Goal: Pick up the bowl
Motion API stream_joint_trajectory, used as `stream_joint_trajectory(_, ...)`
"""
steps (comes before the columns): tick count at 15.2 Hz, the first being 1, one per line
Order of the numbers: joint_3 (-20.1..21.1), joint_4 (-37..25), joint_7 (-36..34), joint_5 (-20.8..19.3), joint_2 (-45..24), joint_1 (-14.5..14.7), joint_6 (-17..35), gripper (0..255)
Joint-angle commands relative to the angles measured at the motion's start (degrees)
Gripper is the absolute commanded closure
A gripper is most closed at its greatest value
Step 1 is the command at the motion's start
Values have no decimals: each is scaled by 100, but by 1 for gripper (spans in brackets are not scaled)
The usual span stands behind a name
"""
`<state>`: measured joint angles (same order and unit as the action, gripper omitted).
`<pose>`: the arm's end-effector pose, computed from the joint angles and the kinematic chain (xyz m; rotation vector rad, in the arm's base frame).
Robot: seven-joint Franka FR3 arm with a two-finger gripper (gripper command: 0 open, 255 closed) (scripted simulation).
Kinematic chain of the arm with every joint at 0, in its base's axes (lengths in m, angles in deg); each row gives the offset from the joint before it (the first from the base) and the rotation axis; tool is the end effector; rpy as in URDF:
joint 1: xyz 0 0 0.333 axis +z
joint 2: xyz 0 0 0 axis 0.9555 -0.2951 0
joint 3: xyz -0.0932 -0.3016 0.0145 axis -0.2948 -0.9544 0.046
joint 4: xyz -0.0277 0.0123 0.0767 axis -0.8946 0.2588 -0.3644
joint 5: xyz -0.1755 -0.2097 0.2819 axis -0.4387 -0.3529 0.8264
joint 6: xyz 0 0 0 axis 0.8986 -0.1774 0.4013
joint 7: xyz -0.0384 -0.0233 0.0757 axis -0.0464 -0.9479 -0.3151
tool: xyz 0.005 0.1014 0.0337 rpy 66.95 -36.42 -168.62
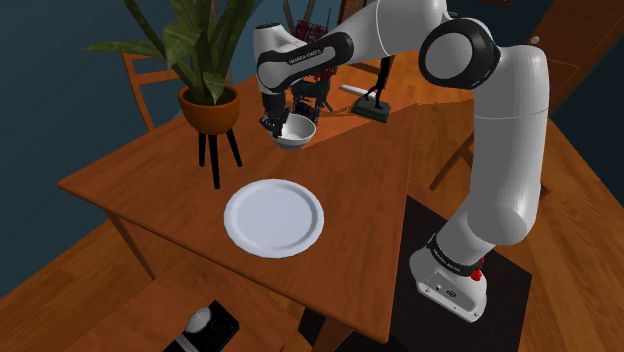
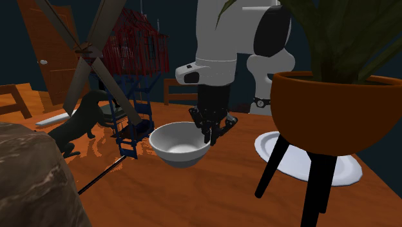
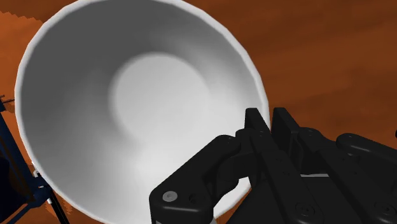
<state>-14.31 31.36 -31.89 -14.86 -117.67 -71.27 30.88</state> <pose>0.6734 0.0817 0.3215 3.0353 0.1820 -0.1316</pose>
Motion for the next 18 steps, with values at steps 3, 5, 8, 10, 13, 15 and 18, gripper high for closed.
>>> stream_joint_trajectory(3,1,-42,18,7,18,-7,-62,255)
stream_joint_trajectory(5,7,-99,35,21,83,-9,-182,255)
stream_joint_trajectory(8,16,-198,60,41,172,-10,-368,255)
stream_joint_trajectory(10,21,-274,76,53,224,-10,-496,255)
stream_joint_trajectory(13,28,-396,101,70,297,-10,-689,255)
stream_joint_trajectory(15,33,-486,117,81,340,-8,-821,255)
stream_joint_trajectory(18,37,-589,134,92,382,-7,-964,255)
